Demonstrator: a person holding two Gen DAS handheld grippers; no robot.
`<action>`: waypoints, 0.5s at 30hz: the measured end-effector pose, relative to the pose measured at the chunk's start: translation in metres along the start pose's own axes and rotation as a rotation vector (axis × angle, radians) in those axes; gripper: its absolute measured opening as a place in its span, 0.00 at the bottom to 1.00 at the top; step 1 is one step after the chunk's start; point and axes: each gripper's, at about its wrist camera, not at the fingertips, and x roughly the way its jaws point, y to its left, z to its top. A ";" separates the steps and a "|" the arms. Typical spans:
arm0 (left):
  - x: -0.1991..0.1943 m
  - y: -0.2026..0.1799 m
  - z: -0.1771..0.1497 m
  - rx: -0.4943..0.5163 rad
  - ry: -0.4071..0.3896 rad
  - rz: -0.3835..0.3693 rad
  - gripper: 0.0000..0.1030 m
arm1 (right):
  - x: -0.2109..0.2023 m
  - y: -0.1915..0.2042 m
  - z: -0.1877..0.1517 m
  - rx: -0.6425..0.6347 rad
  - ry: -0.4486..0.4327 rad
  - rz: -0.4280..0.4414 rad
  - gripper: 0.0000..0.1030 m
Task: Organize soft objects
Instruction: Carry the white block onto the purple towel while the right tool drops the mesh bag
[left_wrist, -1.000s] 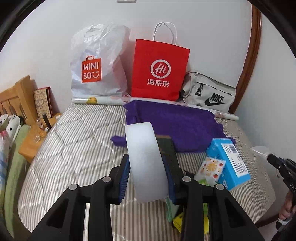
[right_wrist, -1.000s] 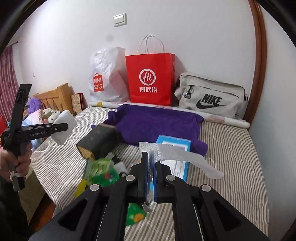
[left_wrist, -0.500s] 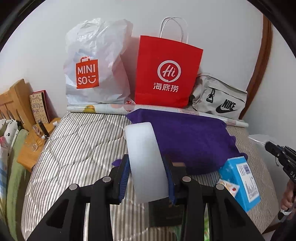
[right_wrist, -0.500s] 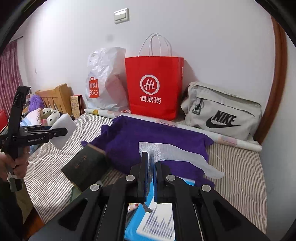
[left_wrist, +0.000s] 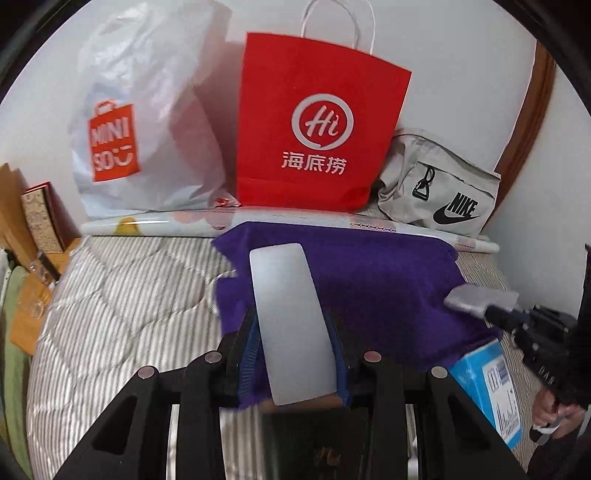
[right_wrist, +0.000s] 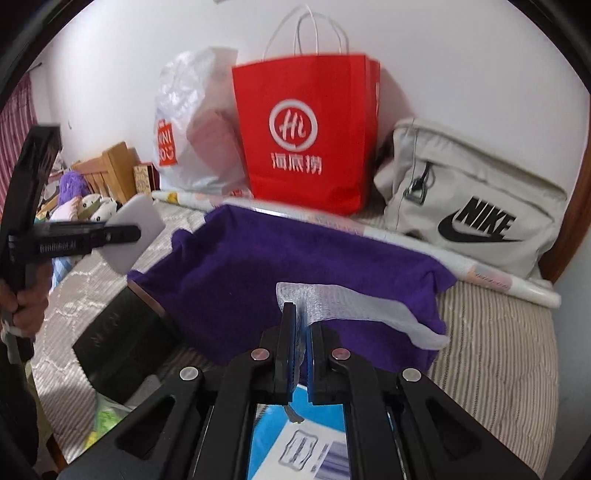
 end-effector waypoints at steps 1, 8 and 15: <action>0.007 -0.001 0.004 0.004 0.007 0.000 0.33 | 0.004 -0.001 -0.001 -0.001 0.009 0.001 0.05; 0.057 -0.005 0.026 0.046 0.062 0.008 0.33 | 0.029 -0.012 -0.004 -0.011 0.085 0.005 0.05; 0.095 -0.001 0.038 0.043 0.119 -0.009 0.33 | 0.048 -0.015 -0.004 -0.028 0.144 0.010 0.05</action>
